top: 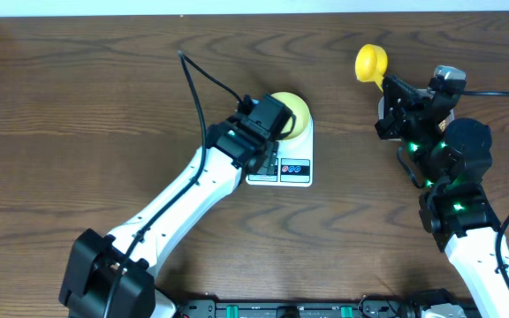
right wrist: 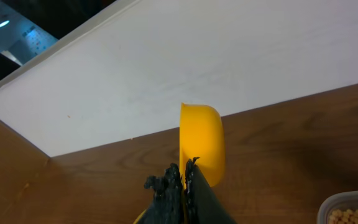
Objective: Scoop item into bowl and weigh 50g on scale
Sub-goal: 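Move the left gripper down over the scale's button panel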
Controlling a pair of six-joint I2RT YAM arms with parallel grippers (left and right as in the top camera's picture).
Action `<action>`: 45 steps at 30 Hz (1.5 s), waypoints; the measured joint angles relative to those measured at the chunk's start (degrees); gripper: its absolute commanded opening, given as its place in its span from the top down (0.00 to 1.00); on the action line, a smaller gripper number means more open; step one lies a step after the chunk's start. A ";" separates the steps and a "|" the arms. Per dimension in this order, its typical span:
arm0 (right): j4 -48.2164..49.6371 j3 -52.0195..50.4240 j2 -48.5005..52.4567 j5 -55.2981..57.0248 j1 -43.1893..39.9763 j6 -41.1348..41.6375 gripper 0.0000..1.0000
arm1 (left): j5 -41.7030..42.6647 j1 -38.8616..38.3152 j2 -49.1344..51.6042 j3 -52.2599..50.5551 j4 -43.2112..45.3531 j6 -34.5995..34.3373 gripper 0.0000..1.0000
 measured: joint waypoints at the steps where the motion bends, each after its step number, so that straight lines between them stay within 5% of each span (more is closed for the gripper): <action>1: -0.07 0.00 0.00 -0.02 0.00 0.04 0.99 | 0.20 -0.26 0.00 0.00 0.31 -0.13 0.12; 45: -2.64 0.02 0.00 0.22 0.00 0.20 0.99 | 1.57 -5.38 1.55 -12.35 19.80 1.38 0.12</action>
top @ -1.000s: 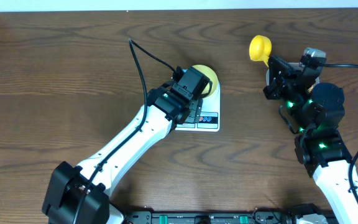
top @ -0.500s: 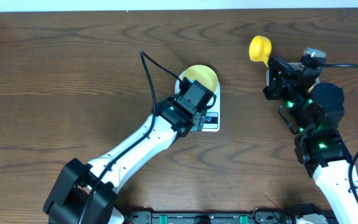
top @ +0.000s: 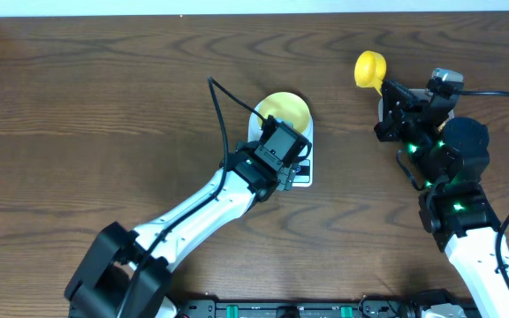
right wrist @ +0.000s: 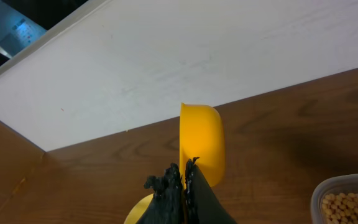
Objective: Scoop item into bowl and weigh 50g on scale
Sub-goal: 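Move the left gripper down over the scale's button panel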
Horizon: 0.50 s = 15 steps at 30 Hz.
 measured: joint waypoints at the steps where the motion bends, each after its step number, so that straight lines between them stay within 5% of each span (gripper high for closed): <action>1: -0.02 0.00 0.00 0.00 0.00 0.00 0.99 | -0.02 0.00 0.90 0.00 0.00 0.13 0.12; 15: -0.42 0.00 0.00 0.04 0.00 0.00 0.99 | 0.00 -0.90 3.72 -0.46 3.54 -0.24 0.12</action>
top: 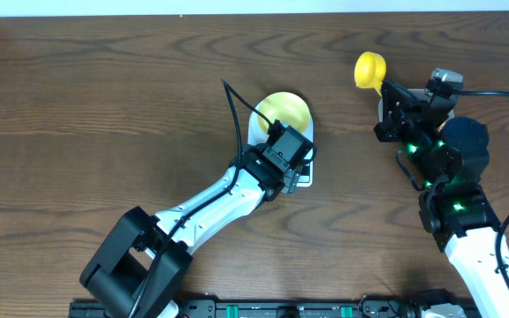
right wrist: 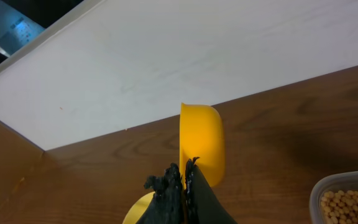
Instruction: Scoop item into bowl and weigh 50g on scale
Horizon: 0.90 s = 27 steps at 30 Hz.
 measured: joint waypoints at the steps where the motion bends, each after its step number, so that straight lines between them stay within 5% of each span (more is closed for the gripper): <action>1: 0.00 0.00 0.00 0.00 0.00 0.00 0.99 | 0.00 0.00 0.00 0.00 0.26 -0.26 0.12; 27: -0.48 0.00 0.00 0.00 0.00 -0.02 0.99 | -0.22 0.00 0.02 0.00 2.86 -1.46 0.12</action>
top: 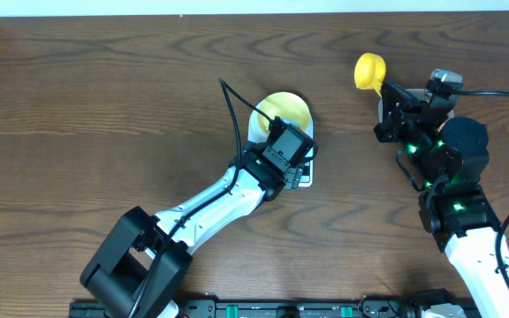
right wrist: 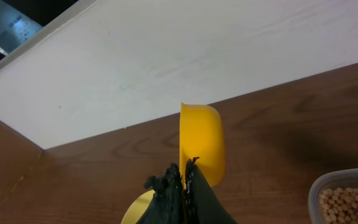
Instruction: Scoop item into bowl and weigh 50g on scale
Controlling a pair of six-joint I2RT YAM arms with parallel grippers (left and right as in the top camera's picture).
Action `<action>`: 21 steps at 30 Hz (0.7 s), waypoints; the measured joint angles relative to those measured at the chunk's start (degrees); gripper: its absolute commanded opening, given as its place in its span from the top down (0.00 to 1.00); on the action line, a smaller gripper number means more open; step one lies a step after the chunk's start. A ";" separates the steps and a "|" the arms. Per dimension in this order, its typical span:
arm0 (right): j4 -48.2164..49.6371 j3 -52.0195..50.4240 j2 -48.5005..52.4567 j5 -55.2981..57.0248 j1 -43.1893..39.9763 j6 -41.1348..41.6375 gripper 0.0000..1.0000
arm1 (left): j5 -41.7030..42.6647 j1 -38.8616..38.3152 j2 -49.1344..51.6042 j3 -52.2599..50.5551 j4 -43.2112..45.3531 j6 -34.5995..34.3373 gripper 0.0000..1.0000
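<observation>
A yellow bowl (top: 287, 109) sits on the white scale (top: 254, 131) at mid-table. My left gripper (top: 288, 152) hangs over the scale's front panel and hides its display. Its fingers are under the wrist, so I cannot tell how they stand. At the right, my right gripper (top: 385, 88) is shut on the handle of the yellow scoop (top: 370, 67). The scoop (right wrist: 201, 142) is held above the table, apart from the bowl. A clear tub of pale beans (right wrist: 347, 198) shows at the bottom right of the right wrist view.
The dark wood table (top: 104, 115) runs to a white wall at the far edge (right wrist: 166, 56). The left arm's black cable (top: 233, 102) loops up beside the bowl. The right arm's body (top: 453, 168) covers the table at the right.
At first my left gripper was at the bowl's left side on the scale, covering much of it. Later it was over the scale's front panel with the bowl uncovered, and it remains there. My right gripper has held the scoop aloft throughout, barely shifting.
</observation>
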 measured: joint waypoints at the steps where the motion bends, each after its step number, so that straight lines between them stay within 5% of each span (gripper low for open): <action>1: 0.00 0.00 0.00 0.02 0.00 0.00 0.99 | -0.07 0.00 0.00 0.00 0.00 -0.15 0.12; 21: -0.13 0.00 0.00 0.59 0.00 0.00 0.99 | -1.51 0.00 2.23 0.00 0.44 -1.01 0.12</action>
